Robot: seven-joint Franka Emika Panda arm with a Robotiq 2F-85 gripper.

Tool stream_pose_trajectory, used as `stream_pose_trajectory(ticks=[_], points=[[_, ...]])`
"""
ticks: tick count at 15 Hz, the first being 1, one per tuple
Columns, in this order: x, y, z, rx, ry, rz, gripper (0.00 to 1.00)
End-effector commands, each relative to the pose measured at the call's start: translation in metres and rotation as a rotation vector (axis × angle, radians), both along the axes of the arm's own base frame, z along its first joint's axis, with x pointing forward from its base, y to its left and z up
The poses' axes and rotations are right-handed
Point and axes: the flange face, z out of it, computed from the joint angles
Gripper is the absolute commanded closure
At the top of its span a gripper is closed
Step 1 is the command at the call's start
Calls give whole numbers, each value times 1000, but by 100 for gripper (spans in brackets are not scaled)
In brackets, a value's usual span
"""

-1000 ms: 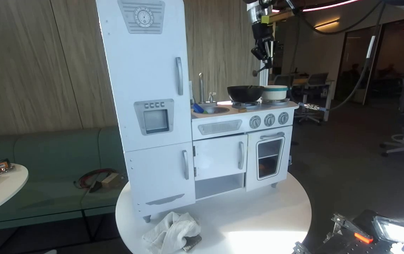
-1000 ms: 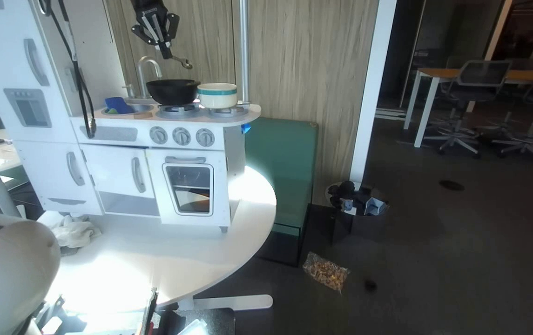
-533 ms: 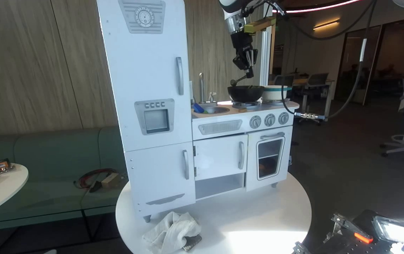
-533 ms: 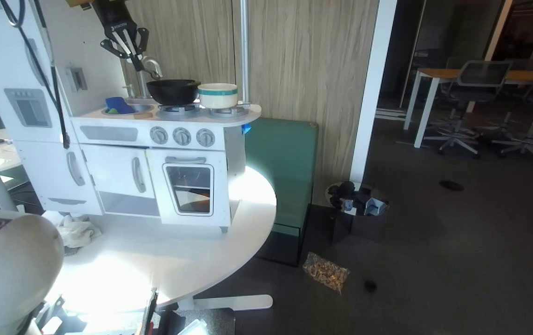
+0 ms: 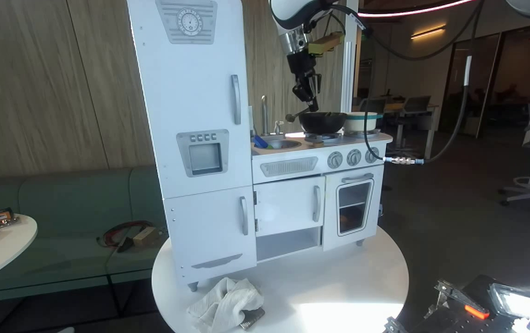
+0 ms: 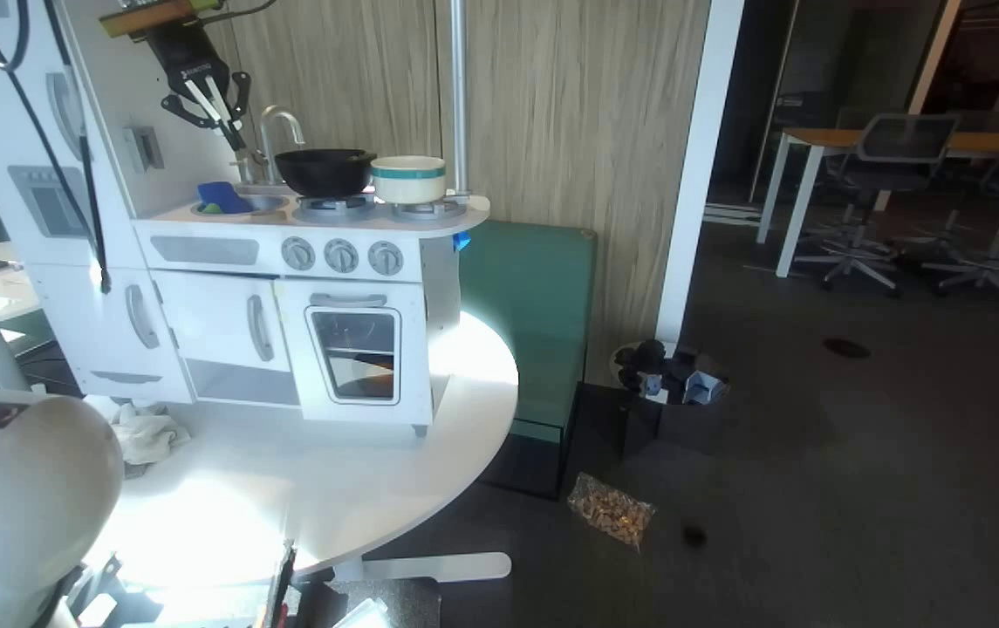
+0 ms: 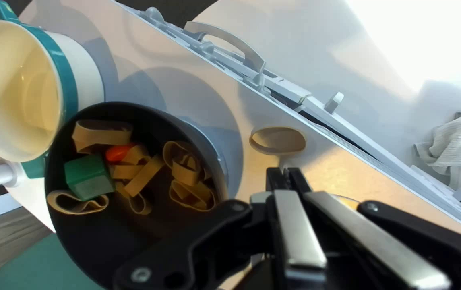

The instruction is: Pick the black bowl and pour all its contents into the white bowl, pick up the silver spoon from the sink and mix the contents of the white bowl

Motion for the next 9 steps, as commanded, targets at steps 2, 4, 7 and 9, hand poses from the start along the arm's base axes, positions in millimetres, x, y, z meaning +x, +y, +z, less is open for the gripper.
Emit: stream_pose_trajectory(ticks=[2, 4, 7, 9], points=[[9, 3, -16, -10, 26, 51, 95], [14, 3, -29, -10, 49, 58, 95], [20, 10, -48, -11, 89, 78, 95], [22, 14, -60, -15, 115, 91, 95]])
